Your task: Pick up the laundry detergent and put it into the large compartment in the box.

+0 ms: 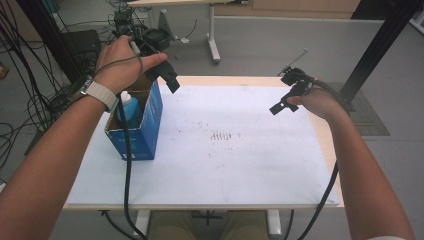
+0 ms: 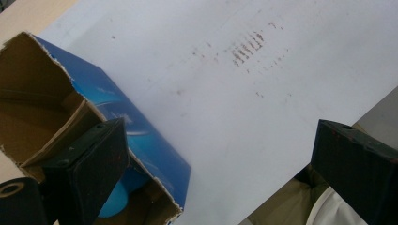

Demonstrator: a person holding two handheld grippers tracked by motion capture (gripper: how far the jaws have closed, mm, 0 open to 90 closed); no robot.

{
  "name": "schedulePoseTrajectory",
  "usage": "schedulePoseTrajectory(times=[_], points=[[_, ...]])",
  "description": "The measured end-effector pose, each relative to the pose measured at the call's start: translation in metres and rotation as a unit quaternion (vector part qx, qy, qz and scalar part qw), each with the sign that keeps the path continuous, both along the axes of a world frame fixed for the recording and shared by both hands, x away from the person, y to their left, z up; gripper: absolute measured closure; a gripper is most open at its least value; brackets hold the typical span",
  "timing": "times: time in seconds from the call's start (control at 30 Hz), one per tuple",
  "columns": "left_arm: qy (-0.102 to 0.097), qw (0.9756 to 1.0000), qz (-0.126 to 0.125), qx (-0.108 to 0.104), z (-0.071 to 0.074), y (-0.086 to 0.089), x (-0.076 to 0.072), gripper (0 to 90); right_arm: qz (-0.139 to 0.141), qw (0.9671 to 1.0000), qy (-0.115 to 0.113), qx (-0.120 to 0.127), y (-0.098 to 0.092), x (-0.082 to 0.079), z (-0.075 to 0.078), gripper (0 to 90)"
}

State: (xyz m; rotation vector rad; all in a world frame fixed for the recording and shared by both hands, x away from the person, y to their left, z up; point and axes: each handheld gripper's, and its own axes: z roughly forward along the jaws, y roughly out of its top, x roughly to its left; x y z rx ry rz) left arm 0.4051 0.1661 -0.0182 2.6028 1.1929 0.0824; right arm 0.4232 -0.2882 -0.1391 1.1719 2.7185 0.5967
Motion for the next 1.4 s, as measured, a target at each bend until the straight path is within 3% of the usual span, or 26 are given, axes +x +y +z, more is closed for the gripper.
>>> schedulePoseTrajectory(times=[0.13, 0.27, 0.5, 0.7, 1.13, 1.3, 1.4], points=[[0.004, 0.9991, -0.043, 0.003, -0.003, -0.009, 0.003, 5.0, -0.003, 1.0, -0.003, 0.003, -0.001, -0.002, 0.001, 9.0], [0.005, 0.9964, -0.085, 0.004, -0.007, -0.015, 0.006, 5.0, -0.005, 1.0, -0.004, 0.005, -0.003, -0.004, 0.0, 8.9], [0.015, 0.9933, -0.115, 0.005, -0.021, -0.026, 0.009, 5.0, -0.007, 0.9999, -0.007, 0.012, -0.009, -0.008, -0.002, 8.4], [0.007, 0.9868, -0.162, 0.003, -0.029, -0.035, 0.007, 5.2, -0.006, 0.9999, -0.004, 0.015, -0.01, -0.01, -0.004, 8.4], [0.011, 0.976, -0.217, 0.015, -0.051, -0.051, 0.008, 5.4, -0.011, 0.9997, -0.004, 0.021, -0.018, -0.015, -0.007, 8.4], [0.009, 0.9688, -0.247, 0.015, -0.059, -0.058, 0.005, 5.7, -0.014, 0.9997, -0.001, 0.021, -0.02, -0.017, -0.009, 8.4], [0.007, 0.9659, -0.258, 0.016, -0.061, -0.063, 0.003, 5.8, -0.016, 0.9997, -0.001, 0.02, -0.021, -0.018, -0.009, 8.4]])
